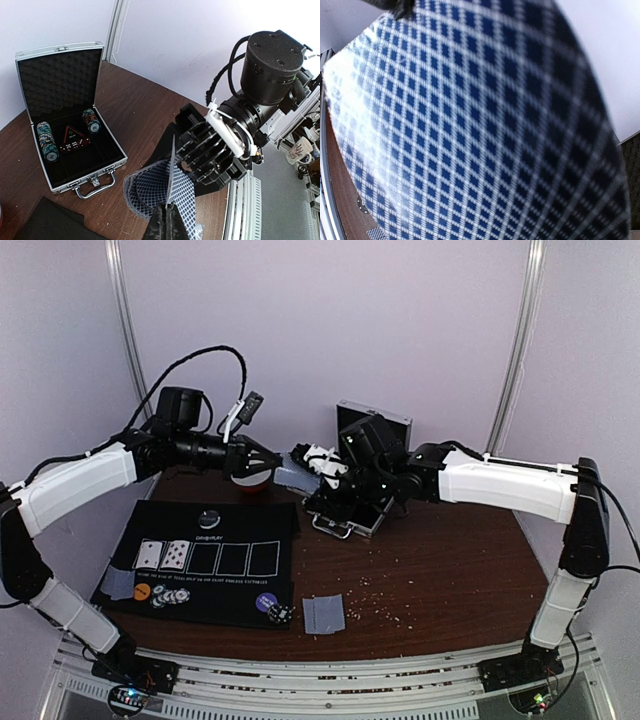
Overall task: Distribute texas hold em gaming equipment
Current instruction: Pick up the poker card from the face-down deck piles, then flop the poker card into the community card area.
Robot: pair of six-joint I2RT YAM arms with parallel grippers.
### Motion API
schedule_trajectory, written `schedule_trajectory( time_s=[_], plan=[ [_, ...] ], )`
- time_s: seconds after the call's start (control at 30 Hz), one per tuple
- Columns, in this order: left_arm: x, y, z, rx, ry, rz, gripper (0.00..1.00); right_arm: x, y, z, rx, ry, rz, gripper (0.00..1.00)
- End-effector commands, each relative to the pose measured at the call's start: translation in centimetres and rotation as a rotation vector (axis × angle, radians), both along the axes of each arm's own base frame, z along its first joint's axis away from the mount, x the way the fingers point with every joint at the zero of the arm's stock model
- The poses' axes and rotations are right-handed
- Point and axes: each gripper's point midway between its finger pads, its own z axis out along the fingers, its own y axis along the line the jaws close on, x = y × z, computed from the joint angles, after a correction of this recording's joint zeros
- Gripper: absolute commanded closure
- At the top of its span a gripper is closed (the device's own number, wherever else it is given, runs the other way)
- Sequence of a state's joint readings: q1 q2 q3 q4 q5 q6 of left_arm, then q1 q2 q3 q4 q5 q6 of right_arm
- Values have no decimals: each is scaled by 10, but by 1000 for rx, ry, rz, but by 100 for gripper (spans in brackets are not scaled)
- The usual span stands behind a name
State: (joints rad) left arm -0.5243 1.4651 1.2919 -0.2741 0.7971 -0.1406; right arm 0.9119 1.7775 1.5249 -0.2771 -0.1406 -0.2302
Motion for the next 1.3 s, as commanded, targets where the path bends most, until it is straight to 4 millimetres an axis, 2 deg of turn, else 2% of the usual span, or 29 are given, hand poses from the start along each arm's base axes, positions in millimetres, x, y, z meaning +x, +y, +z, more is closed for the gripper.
schedule_trajectory(
  time_s=[0.0,0.07,0.23,0.33,0.4,0.5,0.53,0.67,0.77,0.93,1.07,1.13,1.2,1.27],
  plan=[
    [0,-5,-1,-36,-7,-49,100,-2,0,23,60,-24,4,56],
    [1,-8,-8,-27,29,-65,100,-2,1,23,61,-21,11,56],
    [8,-11,-21,-8,78,-46,83,-2,2,23,63,-16,13,56],
    [10,-11,-23,-3,83,-36,78,-2,1,24,63,-20,11,56],
    [9,-11,-22,-8,86,-45,80,-2,1,24,62,-20,10,56],
    [7,-12,-19,-15,82,-52,98,-2,1,24,62,-20,11,56],
    [5,-11,-16,-22,77,-61,100,-2,1,24,62,-19,9,56],
    [0,-9,-4,-44,49,-74,100,-2,-1,23,60,-25,2,56],
    [4,-1,7,-49,17,-44,100,2,-6,21,50,-30,-18,57],
    [10,31,42,-87,-61,-14,100,12,-22,17,35,-30,-58,57],
    [16,56,57,-32,-151,31,100,21,-35,13,24,-26,-93,57],
    [36,80,52,101,-217,153,100,23,-41,12,12,-29,-108,57],
    [64,115,30,343,-288,340,100,23,-46,12,5,-37,-112,57],
    [81,150,4,569,-358,458,100,20,-49,13,1,-44,-107,57]
  ],
)
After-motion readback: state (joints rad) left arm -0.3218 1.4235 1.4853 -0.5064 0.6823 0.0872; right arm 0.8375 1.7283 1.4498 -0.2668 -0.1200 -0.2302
